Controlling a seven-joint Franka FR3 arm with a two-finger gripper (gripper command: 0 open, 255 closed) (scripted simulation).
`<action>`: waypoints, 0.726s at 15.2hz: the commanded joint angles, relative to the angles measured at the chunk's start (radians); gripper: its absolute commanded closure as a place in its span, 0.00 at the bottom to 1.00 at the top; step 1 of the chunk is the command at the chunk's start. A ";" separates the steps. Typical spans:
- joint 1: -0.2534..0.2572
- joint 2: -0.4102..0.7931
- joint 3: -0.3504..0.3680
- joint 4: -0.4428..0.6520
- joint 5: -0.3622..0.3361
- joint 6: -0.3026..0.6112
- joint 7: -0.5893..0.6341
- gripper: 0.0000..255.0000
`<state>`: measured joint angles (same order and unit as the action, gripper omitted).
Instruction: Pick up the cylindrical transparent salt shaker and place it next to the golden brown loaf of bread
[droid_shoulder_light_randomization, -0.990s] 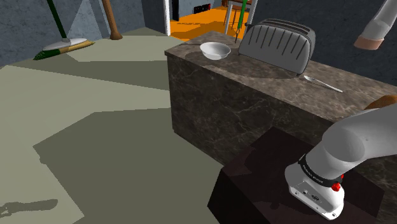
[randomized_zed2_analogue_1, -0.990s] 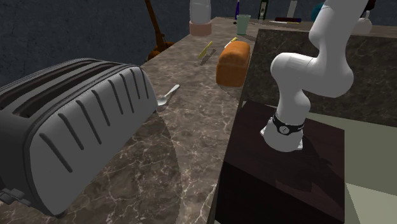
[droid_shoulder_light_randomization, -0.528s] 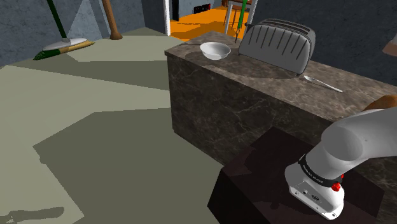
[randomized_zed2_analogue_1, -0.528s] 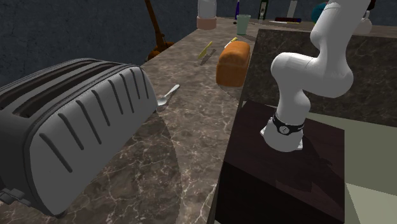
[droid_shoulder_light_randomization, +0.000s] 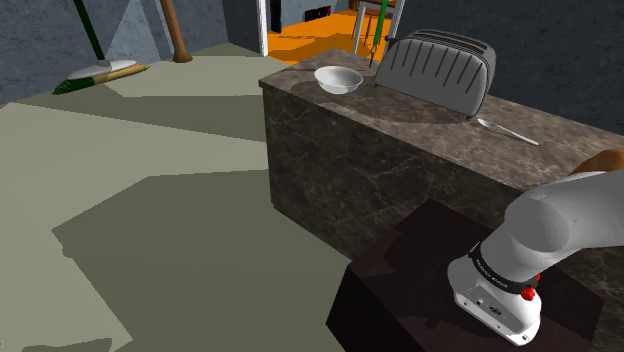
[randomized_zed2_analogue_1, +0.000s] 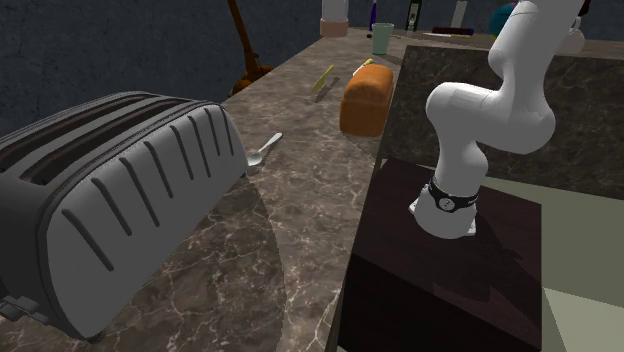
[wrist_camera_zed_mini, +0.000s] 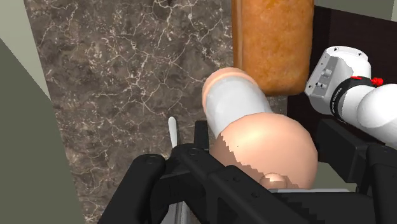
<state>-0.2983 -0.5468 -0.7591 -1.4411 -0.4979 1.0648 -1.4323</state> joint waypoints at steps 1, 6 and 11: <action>0.000 -0.007 -0.043 0.018 -0.026 0.001 -0.058 1.00; 0.037 0.017 -0.191 0.116 -0.070 0.002 -0.208 1.00; 0.150 0.056 -0.412 0.261 -0.101 0.000 -0.366 1.00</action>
<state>-0.1890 -0.5053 -1.1035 -1.2302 -0.5925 1.0701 -1.7534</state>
